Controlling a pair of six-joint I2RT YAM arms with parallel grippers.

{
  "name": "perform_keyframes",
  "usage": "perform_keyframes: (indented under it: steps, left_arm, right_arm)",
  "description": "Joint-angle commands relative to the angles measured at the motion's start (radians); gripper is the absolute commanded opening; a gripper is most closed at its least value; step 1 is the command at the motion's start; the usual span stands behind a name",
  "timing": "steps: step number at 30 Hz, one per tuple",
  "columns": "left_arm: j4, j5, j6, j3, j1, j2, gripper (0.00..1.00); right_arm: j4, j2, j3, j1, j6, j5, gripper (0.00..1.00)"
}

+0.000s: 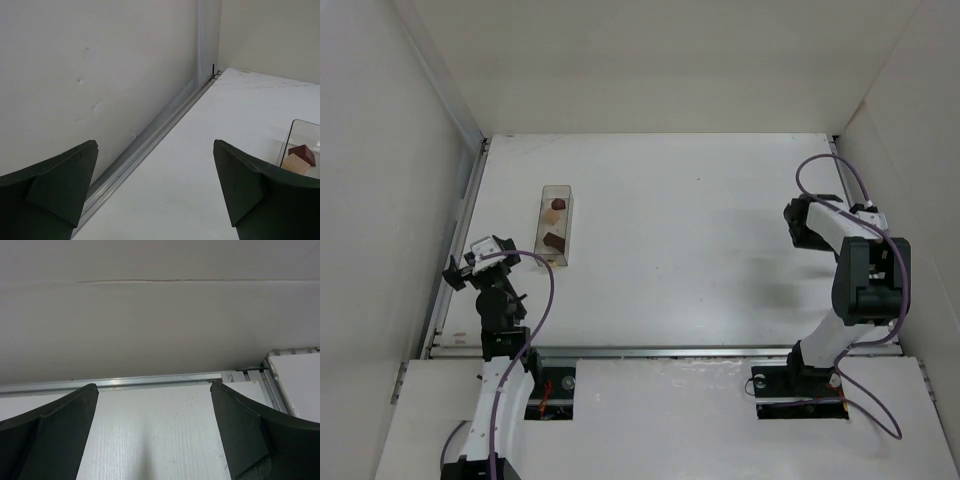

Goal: Build the wood block tower

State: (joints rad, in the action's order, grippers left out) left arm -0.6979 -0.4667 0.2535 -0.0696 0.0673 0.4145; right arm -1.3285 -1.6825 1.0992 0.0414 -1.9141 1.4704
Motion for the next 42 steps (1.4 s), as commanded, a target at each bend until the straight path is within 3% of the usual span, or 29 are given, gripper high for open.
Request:
perform_keyframes:
  steps: [1, 7, 8, 9, 10, 11, 12, 14, 15, 16, 17, 19, 23, 25, 28, 30, 38, 42]
  left_arm:
    - [-0.035, 0.011, 0.001, 0.011, 0.002, -0.011, 1.0]
    - [-0.057, 0.049, 0.032, 0.011, 0.002, -0.002, 1.0]
    - [-0.013, 0.095, 0.056, -0.025, 0.002, 0.016, 1.0]
    - [0.053, 0.26, 0.097, -0.073, 0.002, 0.017, 1.0]
    - [0.23, 0.377, 0.219, -0.134, 0.002, 0.029, 1.0]
    - [0.314, 0.469, 0.242, -0.277, 0.002, 0.046, 1.0]
    - [0.371, 0.553, 0.196, -0.353, 0.002, 0.119, 1.0]
    - [0.514, 0.572, 0.115, -0.585, 0.002, 0.234, 1.0]
    - [0.581, 0.588, 0.115, -0.66, 0.002, 0.373, 1.0]
    - [0.639, 0.588, 0.134, -0.727, 0.002, 0.439, 1.0]
    - [0.758, 0.561, 0.148, -0.786, -0.023, 0.499, 1.0]
    - [0.892, 0.595, 0.237, -0.93, -0.041, 0.651, 1.0]
    - [1.099, 0.637, 0.141, -1.143, -0.032, 0.916, 1.0]
    - [1.211, 0.681, 0.113, -1.289, -0.032, 1.089, 1.0]
    - [1.278, 0.665, 0.005, -1.415, -0.043, 1.228, 0.88]
    - [1.278, 0.625, -0.026, -1.415, -0.043, 1.299, 0.75]
    - [1.223, 0.591, -0.068, -1.383, -0.043, 1.405, 0.64]
    - [1.213, 0.544, -0.079, -1.354, -0.043, 1.426, 0.37]
  right_arm:
    - [-0.055, 0.041, 0.063, -0.021, 0.059, 0.125, 1.0]
    - [-0.055, 0.072, 0.236, -0.128, 0.331, 0.191, 1.0]
    - [-0.055, 0.072, 0.264, -0.15, 0.352, 0.2, 1.0]
    - [-0.055, 0.061, 0.298, -0.175, 0.389, 0.171, 1.0]
    - [-0.055, 0.061, 0.386, -0.23, 0.429, 0.144, 1.0]
    - [-0.055, 0.022, 0.437, -0.257, 0.481, 0.114, 1.0]
    - [-0.055, -0.006, 0.492, -0.287, 0.61, 0.073, 1.0]
    - [0.148, -0.061, 0.595, -0.377, 0.914, 0.035, 1.0]
    - [0.642, -0.08, 0.584, -0.399, 1.552, -0.187, 1.0]
    - [0.801, -0.056, 0.532, -0.409, 1.804, -0.47, 1.0]
    - [0.878, -0.022, 0.448, -0.419, 1.869, -0.683, 0.97]
    - [0.986, 0.046, 0.418, -0.431, 1.766, -0.935, 0.98]
    - [0.976, -0.003, 0.455, -0.44, 1.689, -1.122, 0.98]
    - [0.924, -0.07, 0.51, -0.451, 1.689, -1.104, 0.98]
    - [0.867, -0.097, 0.513, -0.475, 1.689, -1.082, 0.98]
    - [0.88, -0.097, 0.476, -0.491, 1.676, -1.067, 0.98]
    - [0.917, -0.051, 0.338, -0.514, 1.656, -1.067, 1.0]
    - [0.917, -0.051, 0.338, -0.514, 1.656, -1.056, 1.0]
